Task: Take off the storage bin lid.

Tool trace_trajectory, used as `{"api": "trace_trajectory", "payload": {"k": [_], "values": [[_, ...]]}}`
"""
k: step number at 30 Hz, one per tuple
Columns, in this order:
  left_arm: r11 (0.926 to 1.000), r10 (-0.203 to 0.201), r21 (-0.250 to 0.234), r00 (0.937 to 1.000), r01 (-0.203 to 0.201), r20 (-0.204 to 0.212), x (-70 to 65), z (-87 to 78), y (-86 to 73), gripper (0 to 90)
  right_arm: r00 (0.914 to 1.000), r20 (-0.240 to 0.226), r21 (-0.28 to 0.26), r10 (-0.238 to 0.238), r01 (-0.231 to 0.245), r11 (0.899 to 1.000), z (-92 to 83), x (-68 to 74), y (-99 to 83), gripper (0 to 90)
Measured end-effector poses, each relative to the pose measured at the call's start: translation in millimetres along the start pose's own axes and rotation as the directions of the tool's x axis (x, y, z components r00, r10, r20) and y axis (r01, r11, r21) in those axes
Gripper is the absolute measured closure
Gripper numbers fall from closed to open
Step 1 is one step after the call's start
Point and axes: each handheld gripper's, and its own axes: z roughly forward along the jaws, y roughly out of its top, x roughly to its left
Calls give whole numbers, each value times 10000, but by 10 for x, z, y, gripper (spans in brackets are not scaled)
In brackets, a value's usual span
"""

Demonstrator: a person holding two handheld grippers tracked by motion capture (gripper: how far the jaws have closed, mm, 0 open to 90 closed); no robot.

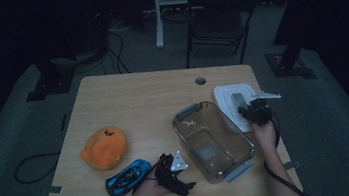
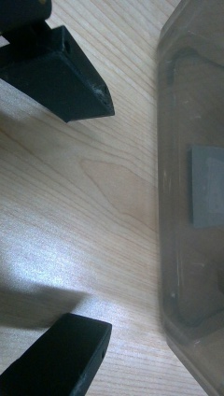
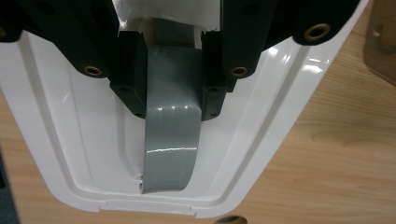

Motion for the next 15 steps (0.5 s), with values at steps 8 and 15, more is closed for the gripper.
{"api": "trace_trajectory", "payload": {"k": [8, 15], "values": [[10000, -3, 11, 10000, 3, -4, 0, -1, 0, 13, 10000, -2, 314, -56, 56, 9995, 113, 34, -90, 672], [10000, -7, 44, 10000, 7, -36, -1, -3, 0, 13, 9999, -14, 503, -153, 153, 9986, 158, 39, -165, 666]]}}
